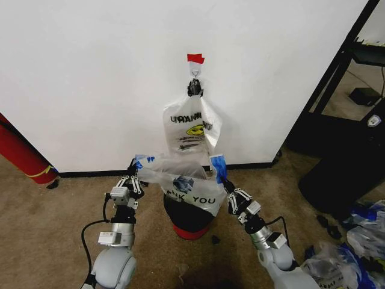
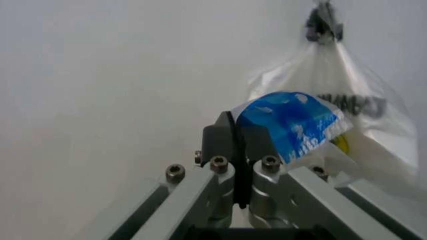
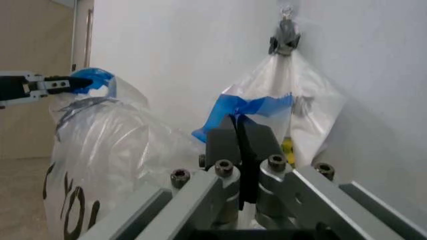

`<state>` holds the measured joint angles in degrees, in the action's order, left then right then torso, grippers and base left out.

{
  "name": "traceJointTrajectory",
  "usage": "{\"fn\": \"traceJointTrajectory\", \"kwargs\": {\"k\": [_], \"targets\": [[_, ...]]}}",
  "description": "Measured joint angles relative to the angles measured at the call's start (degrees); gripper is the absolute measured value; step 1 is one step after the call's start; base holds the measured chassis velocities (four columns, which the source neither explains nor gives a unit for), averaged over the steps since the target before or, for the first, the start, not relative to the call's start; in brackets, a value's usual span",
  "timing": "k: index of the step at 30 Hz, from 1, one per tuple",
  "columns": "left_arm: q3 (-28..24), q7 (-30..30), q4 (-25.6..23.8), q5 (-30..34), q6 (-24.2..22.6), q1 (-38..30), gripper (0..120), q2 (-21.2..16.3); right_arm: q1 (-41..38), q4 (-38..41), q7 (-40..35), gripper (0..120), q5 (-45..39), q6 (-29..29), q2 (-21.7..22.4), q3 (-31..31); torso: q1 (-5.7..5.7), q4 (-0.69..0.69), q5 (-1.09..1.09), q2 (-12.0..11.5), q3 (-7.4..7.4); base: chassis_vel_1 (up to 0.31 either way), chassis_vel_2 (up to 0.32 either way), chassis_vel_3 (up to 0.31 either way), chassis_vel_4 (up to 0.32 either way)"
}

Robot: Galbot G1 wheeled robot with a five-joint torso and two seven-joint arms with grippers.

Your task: Pick up the garbage bag from the wall and place it over the trash bin.

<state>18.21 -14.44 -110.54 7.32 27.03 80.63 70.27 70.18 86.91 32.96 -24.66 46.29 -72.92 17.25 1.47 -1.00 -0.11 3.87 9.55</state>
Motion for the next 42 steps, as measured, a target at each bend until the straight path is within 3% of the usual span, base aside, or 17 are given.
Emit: {"fn": "traceJointTrajectory", "kwargs": {"k": [12,19,23,34,42], "targets": [[-3.08,6.38,3.37,-0.8,3.29,1.15,0,0.37,-0.43,-2.2,1.22,0,1.3,0.55,2.77,-2.5,0.0,0.0,0.0,0.0,0.0,0.0,0.0,0.0,0.0],[-3.78,7.13,5.38,-2.05,4.52,2.23,0,-0.25,-1.86,-2.14,2.67,0,2.61,0.1,4.24,-2.82,-0.01,0.0,0.01,0.0,0.0,0.0,0.0,0.0,0.0],[-3.71,6.06,6.62,-3.52,4.55,2.08,0,-0.17,-6.43,-5.97,2.67,0,2.75,-0.33,3.78,-3.29,-0.01,0.01,-0.01,0.0,0.0,0.0,0.0,0.0,0.0],[-2.8,5.36,4.71,-4.92,4.65,3.72,0,-1.03,-11.04,-7.16,5.39,0,-1.55,-4.6,3.22,-10.56,-0.01,0.0,0.0,0.0,0.0,0.0,0.0,0.0,0.0],[-2.89,6.7,3.85,-4.82,5.46,5.43,0,-1.59,-11.56,-6.1,13.52,0,-5.53,-6.83,3.34,-11.81,0.0,0.0,0.01,0.0,0.0,0.0,0.0,0.0,0.0]]}}
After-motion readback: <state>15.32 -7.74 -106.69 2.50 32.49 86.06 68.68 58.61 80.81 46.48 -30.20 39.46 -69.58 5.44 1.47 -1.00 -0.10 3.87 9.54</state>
